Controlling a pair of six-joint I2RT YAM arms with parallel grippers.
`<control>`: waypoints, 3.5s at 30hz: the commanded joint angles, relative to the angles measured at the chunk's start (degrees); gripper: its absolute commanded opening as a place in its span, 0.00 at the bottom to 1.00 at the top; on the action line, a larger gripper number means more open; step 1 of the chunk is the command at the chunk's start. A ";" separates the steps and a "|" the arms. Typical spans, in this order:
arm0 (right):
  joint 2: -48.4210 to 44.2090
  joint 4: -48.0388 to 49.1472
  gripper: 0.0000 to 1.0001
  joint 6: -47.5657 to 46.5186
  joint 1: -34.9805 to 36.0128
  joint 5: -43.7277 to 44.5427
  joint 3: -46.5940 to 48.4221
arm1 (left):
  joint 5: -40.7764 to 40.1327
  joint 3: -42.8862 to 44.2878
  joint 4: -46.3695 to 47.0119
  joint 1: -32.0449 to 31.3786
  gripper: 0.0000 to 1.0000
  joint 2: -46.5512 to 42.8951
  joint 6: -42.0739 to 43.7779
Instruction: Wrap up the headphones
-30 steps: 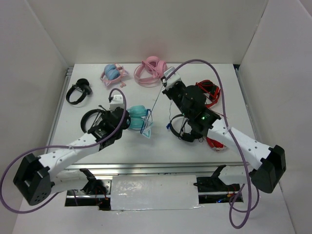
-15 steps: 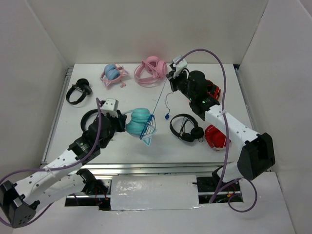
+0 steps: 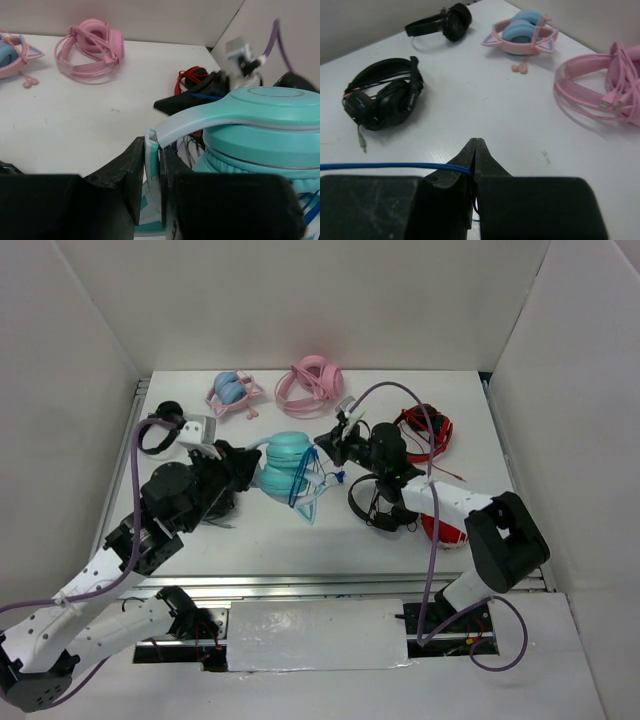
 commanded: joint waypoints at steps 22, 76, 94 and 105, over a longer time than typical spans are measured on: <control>25.08 38.08 0.02 21.15 12.97 -18.44 5.63 | -17.63 43.54 -5.81 0.21 0.00 16.89 -2.23; -20.19 -33.29 0.00 -30.29 17.83 34.40 25.57 | -7.38 -16.90 23.20 8.13 0.00 16.91 2.96; -9.37 -30.69 0.00 -16.05 -8.45 2.23 22.96 | 10.91 -26.15 18.88 1.35 0.00 -11.03 3.32; -8.83 0.56 0.00 1.17 -9.00 -13.35 -2.43 | 8.73 -15.00 15.38 2.49 0.00 -12.57 -8.26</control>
